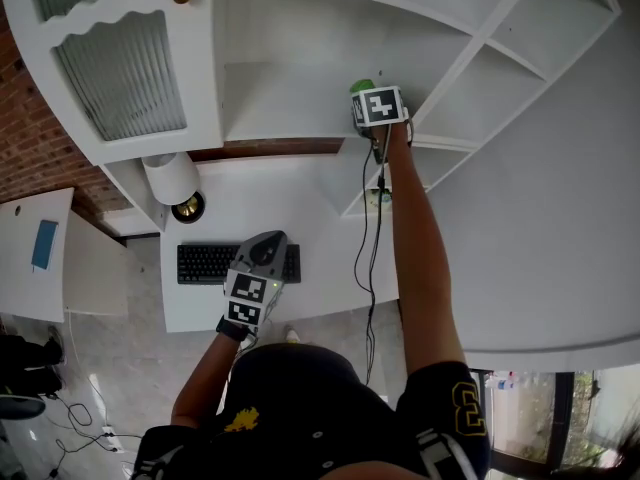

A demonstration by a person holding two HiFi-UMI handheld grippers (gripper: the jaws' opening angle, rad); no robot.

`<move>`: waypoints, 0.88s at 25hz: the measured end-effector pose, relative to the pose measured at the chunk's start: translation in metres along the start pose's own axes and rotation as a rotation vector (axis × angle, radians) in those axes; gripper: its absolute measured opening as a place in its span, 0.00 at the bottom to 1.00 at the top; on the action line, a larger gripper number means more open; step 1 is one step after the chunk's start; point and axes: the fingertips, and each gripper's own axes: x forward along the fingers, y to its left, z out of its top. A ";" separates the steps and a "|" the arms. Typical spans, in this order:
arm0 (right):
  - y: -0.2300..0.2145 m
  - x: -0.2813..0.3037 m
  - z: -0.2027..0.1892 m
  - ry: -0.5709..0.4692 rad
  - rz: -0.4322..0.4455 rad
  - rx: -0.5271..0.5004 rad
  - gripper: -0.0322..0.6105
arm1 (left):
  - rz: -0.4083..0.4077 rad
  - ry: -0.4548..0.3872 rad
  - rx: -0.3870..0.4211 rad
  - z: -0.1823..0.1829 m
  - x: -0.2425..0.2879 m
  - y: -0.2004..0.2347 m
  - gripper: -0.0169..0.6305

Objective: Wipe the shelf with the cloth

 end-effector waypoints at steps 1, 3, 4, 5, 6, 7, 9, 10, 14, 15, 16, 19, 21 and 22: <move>0.000 0.000 -0.001 0.002 -0.001 0.001 0.20 | 0.007 -0.002 -0.006 0.000 -0.003 0.002 0.05; 0.001 0.000 -0.001 0.001 -0.005 0.000 0.20 | 0.022 -0.004 -0.016 -0.002 -0.010 0.007 0.05; 0.000 0.000 -0.001 -0.001 -0.006 -0.002 0.20 | 0.029 -0.005 -0.017 -0.003 -0.013 0.010 0.05; 0.000 0.000 -0.001 -0.002 -0.007 0.000 0.20 | 0.035 -0.008 -0.018 -0.003 -0.016 0.012 0.05; -0.001 0.000 -0.001 -0.002 -0.006 0.004 0.20 | 0.042 -0.010 -0.019 -0.003 -0.019 0.015 0.05; -0.001 0.000 -0.001 -0.002 -0.005 0.008 0.20 | 0.049 -0.011 -0.023 -0.004 -0.021 0.017 0.05; 0.000 0.000 -0.002 -0.001 -0.005 0.012 0.20 | 0.056 -0.002 -0.035 -0.009 -0.026 0.019 0.05; 0.000 0.000 -0.002 -0.002 -0.007 0.009 0.20 | 0.056 0.000 -0.041 -0.011 -0.028 0.019 0.05; 0.000 -0.001 0.002 -0.020 -0.017 -0.001 0.20 | 0.084 0.011 -0.031 -0.016 -0.033 0.024 0.05; 0.001 -0.003 0.003 -0.024 -0.013 0.003 0.20 | 0.109 0.015 -0.024 -0.017 -0.036 0.031 0.05; 0.002 -0.005 0.003 -0.025 -0.009 0.008 0.20 | 0.134 0.019 -0.028 -0.019 -0.039 0.040 0.05; 0.004 -0.006 -0.001 -0.020 -0.009 0.014 0.20 | 0.187 0.014 -0.073 -0.022 -0.051 0.062 0.05; 0.004 -0.003 0.002 -0.035 -0.004 0.006 0.20 | 0.215 0.005 -0.087 -0.019 -0.056 0.070 0.05; 0.004 -0.003 0.007 -0.044 0.010 0.004 0.20 | 0.225 -0.004 -0.092 -0.016 -0.057 0.072 0.05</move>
